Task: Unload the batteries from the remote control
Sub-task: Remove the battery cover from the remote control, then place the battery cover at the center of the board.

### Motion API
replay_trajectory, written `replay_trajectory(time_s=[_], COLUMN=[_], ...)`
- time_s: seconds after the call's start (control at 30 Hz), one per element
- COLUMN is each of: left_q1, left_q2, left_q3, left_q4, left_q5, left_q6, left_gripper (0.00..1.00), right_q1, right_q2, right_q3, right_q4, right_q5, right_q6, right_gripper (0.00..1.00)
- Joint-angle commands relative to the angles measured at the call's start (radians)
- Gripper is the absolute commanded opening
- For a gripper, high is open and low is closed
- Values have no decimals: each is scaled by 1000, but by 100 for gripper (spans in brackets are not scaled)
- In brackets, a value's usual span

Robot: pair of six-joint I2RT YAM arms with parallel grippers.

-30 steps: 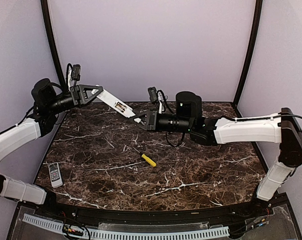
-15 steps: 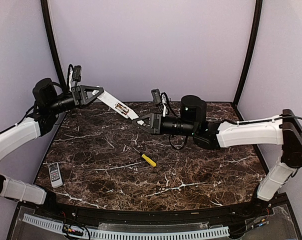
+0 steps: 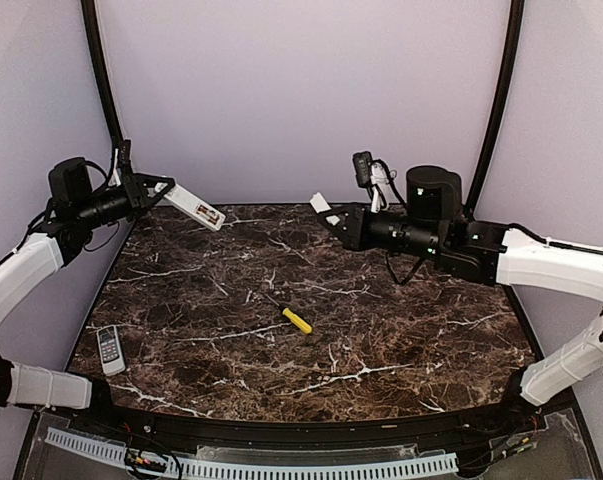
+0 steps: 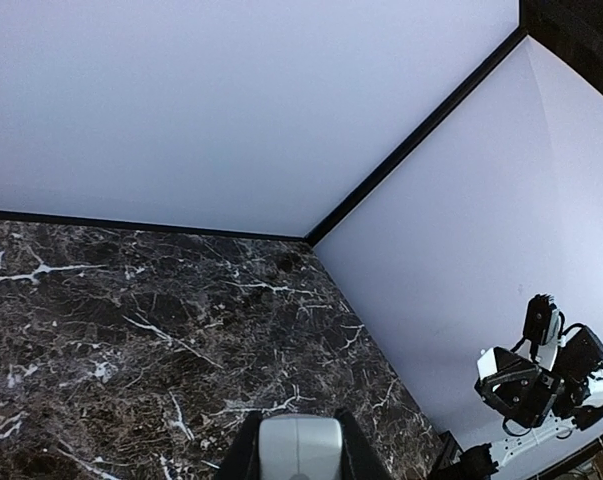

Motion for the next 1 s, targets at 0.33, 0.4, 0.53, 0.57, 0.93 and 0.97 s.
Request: replay_trajectory(time_s=[0.33, 0.4, 0.53, 0.57, 0.93, 0.97], left_q1=[107, 106, 106, 105, 107, 107], left_q2=[-162, -173, -187, -192, -197, -198], left_q3=[-18, -33, -56, -60, -73, -73], left_q4=[-209, -208, -212, -214, -210, -210], left_q5=[-80, -80, -82, -83, -86, -87], left_q6=[201, 200, 198, 199, 198, 196], left_gripper=[0, 0, 0, 0, 0, 0], right_q1=[-387, -447, -547, -564, -627, -627], right_q2=[-129, -115, -68, -51, 138, 153], right_q3=[-158, -189, -235, -237, -161, -145], right_q4=[-369, -349, -285, -273, -283, -299], right_q5=[169, 122, 13, 2, 93, 115], right_q6=[-64, -59, -45, -45, -119, -129], right_gripper=[0, 0, 0, 0, 0, 0])
